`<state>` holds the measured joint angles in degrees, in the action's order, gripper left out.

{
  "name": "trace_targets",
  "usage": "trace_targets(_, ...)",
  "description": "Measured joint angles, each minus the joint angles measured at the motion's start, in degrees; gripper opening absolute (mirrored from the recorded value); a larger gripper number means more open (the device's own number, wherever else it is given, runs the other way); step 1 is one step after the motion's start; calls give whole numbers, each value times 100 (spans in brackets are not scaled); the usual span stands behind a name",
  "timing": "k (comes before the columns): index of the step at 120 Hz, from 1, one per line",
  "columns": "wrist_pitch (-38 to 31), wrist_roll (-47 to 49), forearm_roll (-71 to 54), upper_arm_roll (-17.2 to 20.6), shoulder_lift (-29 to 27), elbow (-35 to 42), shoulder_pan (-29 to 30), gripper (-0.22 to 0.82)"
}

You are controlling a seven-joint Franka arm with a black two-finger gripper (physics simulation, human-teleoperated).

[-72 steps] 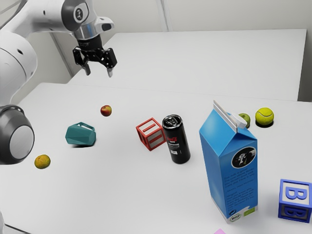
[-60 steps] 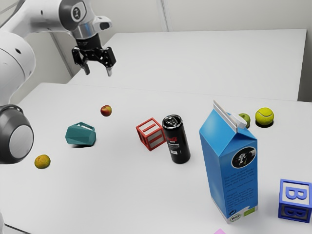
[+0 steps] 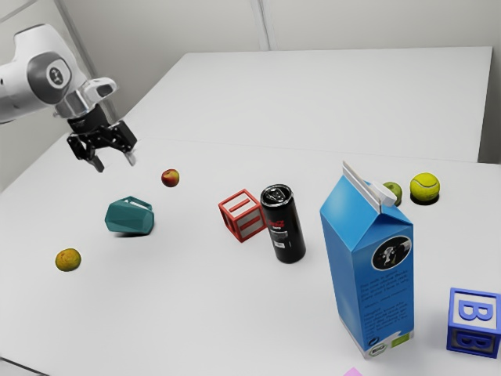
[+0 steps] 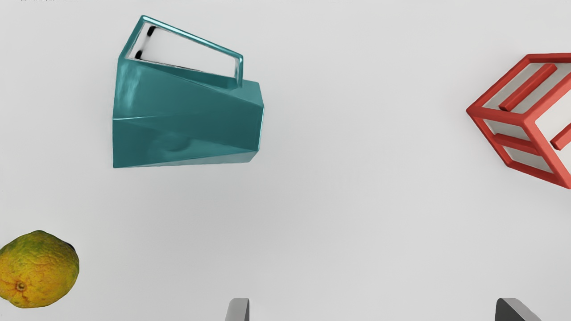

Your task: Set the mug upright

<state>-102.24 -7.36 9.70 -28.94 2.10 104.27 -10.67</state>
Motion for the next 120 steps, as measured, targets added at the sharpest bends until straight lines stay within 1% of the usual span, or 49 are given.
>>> trace_targets(17,-572,-415,245,-42,99,237,491,60)
trace_targets(44,-1109,-1188,880,-49,604,311,957,60)
trace_targets(75,-1299,-2085,1600,-50,1055,385,1567,60)
trace_targets(107,-1353,-3033,2536,-42,1677,359,1800,60)
trace_targets(120,-1336,-3385,2918,46,1893,274,1946,60)
